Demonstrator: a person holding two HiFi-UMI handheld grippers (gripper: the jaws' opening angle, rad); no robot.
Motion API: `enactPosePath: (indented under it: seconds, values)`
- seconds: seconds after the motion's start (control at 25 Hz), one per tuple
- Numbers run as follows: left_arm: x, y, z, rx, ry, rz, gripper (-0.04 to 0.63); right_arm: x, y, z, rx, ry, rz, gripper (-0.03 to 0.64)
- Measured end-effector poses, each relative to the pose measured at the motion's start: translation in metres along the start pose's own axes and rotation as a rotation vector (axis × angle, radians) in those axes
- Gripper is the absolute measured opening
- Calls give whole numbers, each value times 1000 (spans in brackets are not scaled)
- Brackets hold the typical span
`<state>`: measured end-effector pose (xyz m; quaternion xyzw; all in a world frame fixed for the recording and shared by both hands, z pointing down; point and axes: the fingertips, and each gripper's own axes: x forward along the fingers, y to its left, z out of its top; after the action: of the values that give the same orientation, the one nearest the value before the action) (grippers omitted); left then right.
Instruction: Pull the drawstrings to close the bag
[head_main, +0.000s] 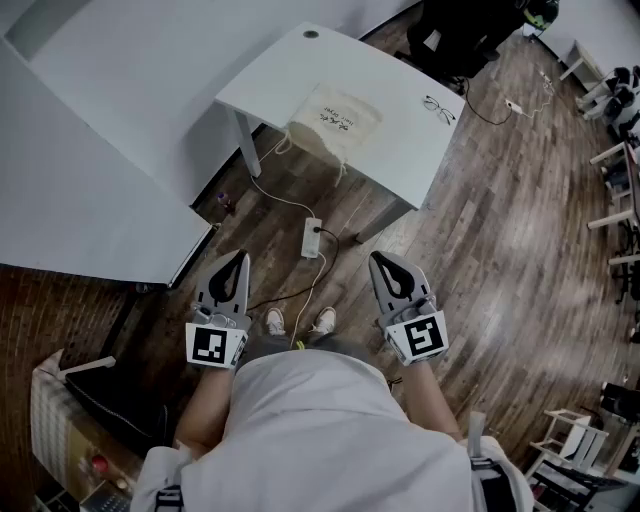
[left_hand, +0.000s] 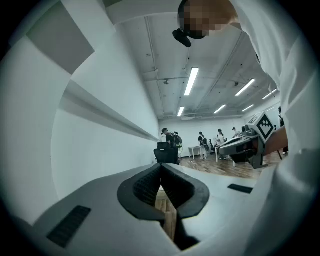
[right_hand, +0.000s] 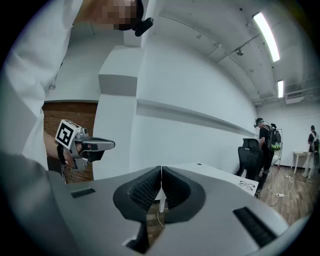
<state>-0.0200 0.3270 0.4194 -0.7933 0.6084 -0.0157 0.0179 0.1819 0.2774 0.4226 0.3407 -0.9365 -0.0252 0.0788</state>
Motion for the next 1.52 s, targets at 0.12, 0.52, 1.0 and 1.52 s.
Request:
enactPosePath:
  seconds: [0.12,0.52,1.0,1.52]
  values:
    - [3,-11,0,25,8,1,17,-5,1,-9,-4,16,12,37]
    - [6,-30,-1,48,25,66,18,-22,-15,-14,31,-69,78,37]
    - [0,-26,-4,65,67,135,18,-1,-17,-38,67,-28,167,37]
    - [105,50,-43,-24,56,23,18,89,-60,-49,52,71,59,37]
